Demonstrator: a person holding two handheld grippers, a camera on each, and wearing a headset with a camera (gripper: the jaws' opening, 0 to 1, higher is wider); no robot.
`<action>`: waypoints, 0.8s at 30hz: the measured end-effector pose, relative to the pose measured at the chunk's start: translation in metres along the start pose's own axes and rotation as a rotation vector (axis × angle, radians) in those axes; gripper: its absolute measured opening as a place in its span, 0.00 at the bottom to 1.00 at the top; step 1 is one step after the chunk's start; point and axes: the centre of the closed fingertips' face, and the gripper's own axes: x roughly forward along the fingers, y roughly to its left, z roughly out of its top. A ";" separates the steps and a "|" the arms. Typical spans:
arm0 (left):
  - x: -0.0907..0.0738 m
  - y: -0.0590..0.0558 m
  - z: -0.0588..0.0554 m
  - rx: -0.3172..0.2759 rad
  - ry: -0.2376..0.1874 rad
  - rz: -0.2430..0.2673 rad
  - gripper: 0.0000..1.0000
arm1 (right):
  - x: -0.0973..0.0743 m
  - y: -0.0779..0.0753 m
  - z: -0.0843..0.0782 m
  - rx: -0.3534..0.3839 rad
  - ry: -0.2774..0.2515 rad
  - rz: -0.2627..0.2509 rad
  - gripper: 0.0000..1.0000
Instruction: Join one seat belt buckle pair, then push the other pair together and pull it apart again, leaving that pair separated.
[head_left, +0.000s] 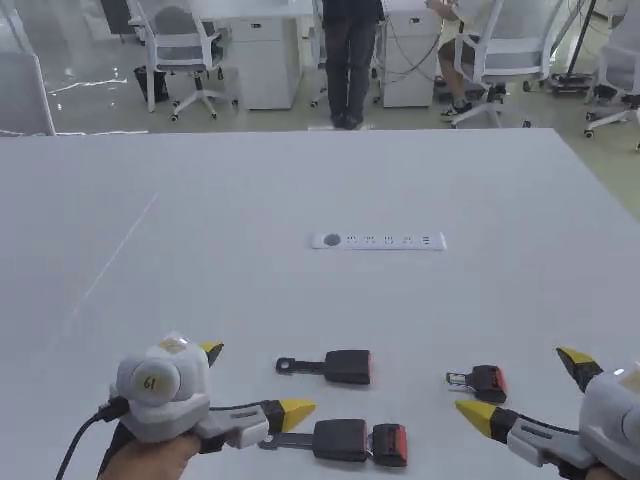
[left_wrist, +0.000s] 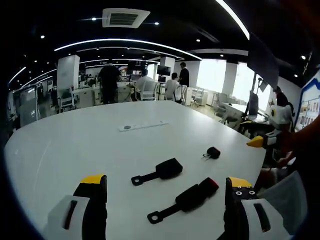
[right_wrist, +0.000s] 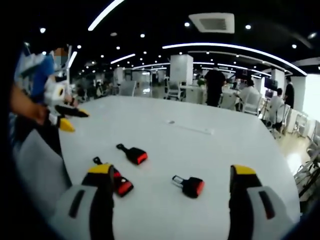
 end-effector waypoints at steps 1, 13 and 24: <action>-0.005 0.002 -0.004 0.002 0.005 0.002 1.00 | -0.005 0.000 -0.001 0.004 -0.003 -0.003 0.98; -0.052 -0.004 -0.014 0.041 0.017 -0.076 1.00 | -0.036 0.013 -0.027 -0.020 0.037 0.038 1.00; -0.064 -0.001 -0.010 0.049 0.001 -0.084 1.00 | -0.044 0.021 -0.030 -0.014 0.042 0.040 1.00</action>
